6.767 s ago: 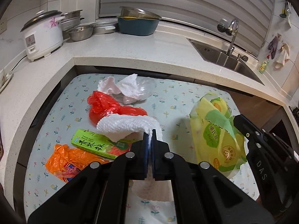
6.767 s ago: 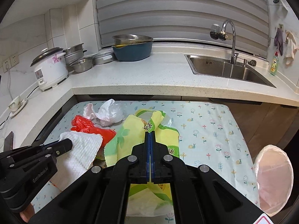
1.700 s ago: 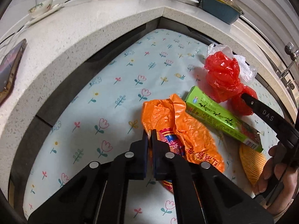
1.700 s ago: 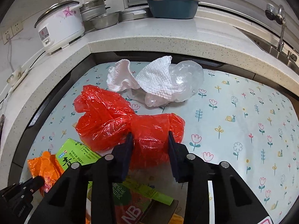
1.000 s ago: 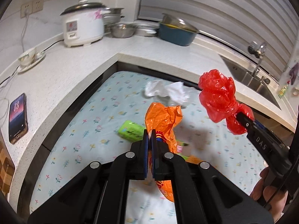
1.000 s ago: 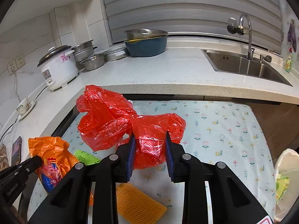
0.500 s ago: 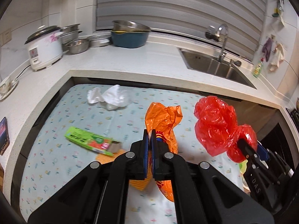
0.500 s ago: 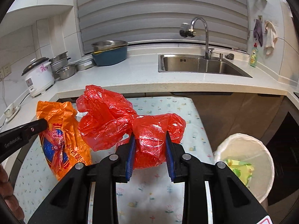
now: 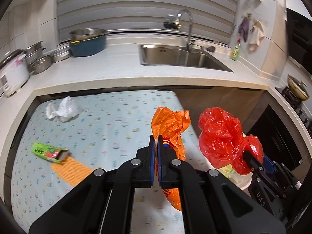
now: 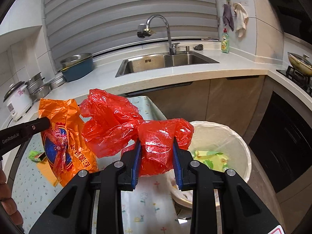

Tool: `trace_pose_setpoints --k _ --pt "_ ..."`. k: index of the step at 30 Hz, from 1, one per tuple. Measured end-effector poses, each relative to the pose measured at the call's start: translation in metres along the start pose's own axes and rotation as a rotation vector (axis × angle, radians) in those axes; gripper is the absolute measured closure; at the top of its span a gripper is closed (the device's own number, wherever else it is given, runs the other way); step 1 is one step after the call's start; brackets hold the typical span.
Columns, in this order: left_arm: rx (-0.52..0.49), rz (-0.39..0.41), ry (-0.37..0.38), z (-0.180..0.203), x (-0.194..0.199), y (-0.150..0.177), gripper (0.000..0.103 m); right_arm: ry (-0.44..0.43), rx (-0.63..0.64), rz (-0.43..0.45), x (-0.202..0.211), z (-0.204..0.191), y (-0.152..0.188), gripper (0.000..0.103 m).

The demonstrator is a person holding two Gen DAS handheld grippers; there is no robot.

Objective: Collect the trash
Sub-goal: 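Carry the wrapper and red bags over the bin and open both grippers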

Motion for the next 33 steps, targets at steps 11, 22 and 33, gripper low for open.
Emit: trace_pose_setpoints --k 11,22,33 --pt "-0.079 -0.007 0.167 0.101 -0.008 -0.012 0.101 0.126 -0.092 0.004 0.016 0.092 0.013 0.075" --pt "-0.123 -0.084 0.274 0.161 -0.042 0.001 0.094 0.183 -0.146 -0.019 0.010 0.136 0.023 0.074" --pt "-0.106 -0.058 0.206 0.138 -0.046 -0.001 0.051 0.153 -0.132 -0.026 -0.007 0.125 0.019 0.059"
Point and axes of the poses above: each gripper's, at about its wrist camera, not at the fingertips, and x roughly against the way its jaws point, z to its right, y to its underside, the point moved 10 cm from there along -x, roughly the way its jaws point, and after that the axes turned 6 degrees about -y, right-handed, at the moved point
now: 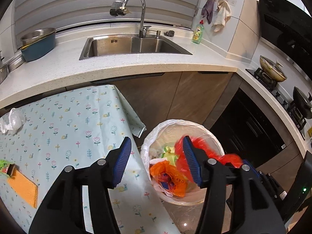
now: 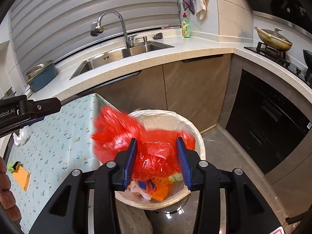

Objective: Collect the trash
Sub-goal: 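Carry the wrapper and red bags over the bin and open both grippers, then move both grippers back to the white tissue and clear bag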

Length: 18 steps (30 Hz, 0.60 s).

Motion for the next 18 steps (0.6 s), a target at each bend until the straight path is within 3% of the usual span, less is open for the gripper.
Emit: trace_pose_setpoints --k 10,18 --pt "0.051 0.025 -0.058 -0.041 0.014 0.000 0.050 -0.018 0.010 0.025 0.007 -0.020 -0.010 0.051" --pt "0.107 0.047 -0.142 -0.095 0.032 0.007 0.044 -0.076 0.078 0.027 0.013 -0.071 -0.008 0.049"
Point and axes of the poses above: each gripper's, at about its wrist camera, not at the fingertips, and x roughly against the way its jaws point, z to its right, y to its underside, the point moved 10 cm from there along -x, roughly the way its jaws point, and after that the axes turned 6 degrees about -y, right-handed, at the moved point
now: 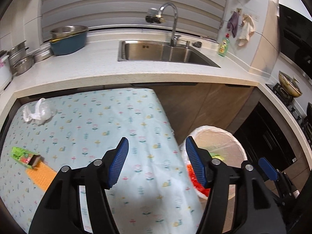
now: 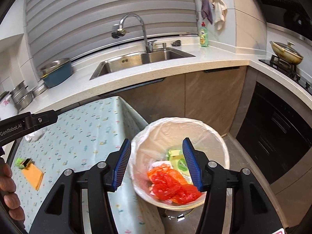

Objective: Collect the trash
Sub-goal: 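Move both grippers back to the white tissue and clear bag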

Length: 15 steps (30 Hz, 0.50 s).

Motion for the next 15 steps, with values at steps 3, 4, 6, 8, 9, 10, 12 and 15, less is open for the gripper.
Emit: trace_pose_setpoints --k 3,4,6,8,9,10,12,15 --pt "0.025 0.000 -0.041 -0.028 0.002 0.001 0.043 -0.032 0.029 -0.004 -0.002 -0.026 0.000 0.049" --pt "0.034 0.001 -0.059 -0.039 0.003 0.002 0.040 -0.044 0.038 -0.005 -0.003 -0.035 0.000 0.049" --pt "0.055 0.006 -0.089 -0.059 0.004 0.003 0.035 -0.069 0.053 -0.007 -0.005 -0.052 0.000 0.048" --pt "0.082 0.006 -0.119 -0.081 0.006 0.003 0.034 -0.095 0.072 -0.013 -0.008 -0.073 0.001 0.048" --pt "0.092 0.004 -0.132 -0.092 0.006 0.004 0.034 -0.107 0.084 -0.016 -0.009 -0.084 0.002 0.048" --pt "0.102 0.001 -0.147 -0.103 0.007 0.005 0.034 -0.116 0.093 -0.019 -0.010 -0.092 0.003 0.048" --pt "0.124 -0.001 -0.184 -0.127 0.007 0.008 0.033 -0.142 0.110 -0.026 -0.014 -0.113 0.005 0.048" --pt "0.175 -0.018 -0.224 -0.163 0.007 0.015 0.030 -0.177 0.135 -0.039 -0.018 -0.143 0.012 0.048"
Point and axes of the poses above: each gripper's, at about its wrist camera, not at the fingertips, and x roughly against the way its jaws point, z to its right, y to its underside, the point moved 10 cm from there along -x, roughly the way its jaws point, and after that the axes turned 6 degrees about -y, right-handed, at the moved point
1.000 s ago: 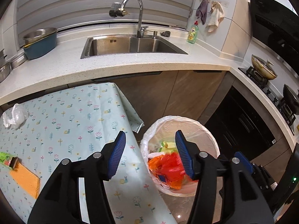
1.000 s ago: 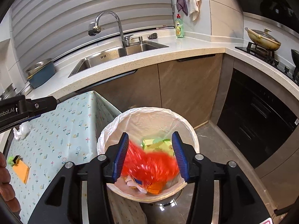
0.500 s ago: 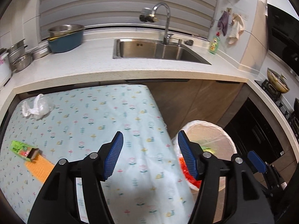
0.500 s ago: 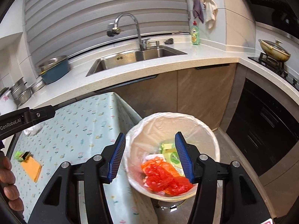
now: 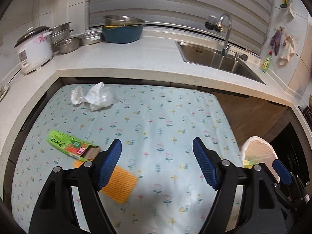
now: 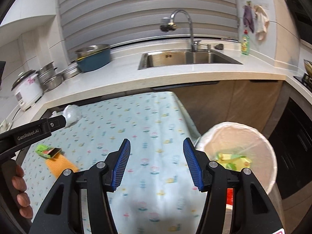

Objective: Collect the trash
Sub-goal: 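Move both grippers back to the white tissue and clear bag, then grasp the white tissue with the left gripper while the right gripper grasps the clear plastic bag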

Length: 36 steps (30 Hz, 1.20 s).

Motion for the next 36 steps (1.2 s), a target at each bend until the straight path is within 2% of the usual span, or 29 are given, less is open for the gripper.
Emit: trace_pose_setpoints --k 9,19,23,28,36 --pt "0.107 -0.036 -0.096 -0.094 -0.021 0.001 0.029 -0.093 0.052 -0.043 -0.031 -0.073 0.004 0.048" --pt "0.186 -0.047 -0.137 -0.173 -0.060 -0.038 0.029 -0.183 0.101 -0.088 -0.091 -0.150 -0.007 0.048" --pt "0.181 -0.064 -0.142 -0.188 -0.087 -0.055 0.029 -0.218 0.105 -0.114 -0.129 -0.178 -0.017 0.048" --pt "0.198 -0.113 -0.108 -0.197 -0.131 -0.072 0.029 -0.253 0.119 -0.135 -0.179 -0.210 -0.034 0.048" --pt "0.231 -0.168 -0.089 -0.203 -0.192 -0.091 0.030 -0.308 0.113 -0.186 -0.247 -0.244 -0.044 0.048"
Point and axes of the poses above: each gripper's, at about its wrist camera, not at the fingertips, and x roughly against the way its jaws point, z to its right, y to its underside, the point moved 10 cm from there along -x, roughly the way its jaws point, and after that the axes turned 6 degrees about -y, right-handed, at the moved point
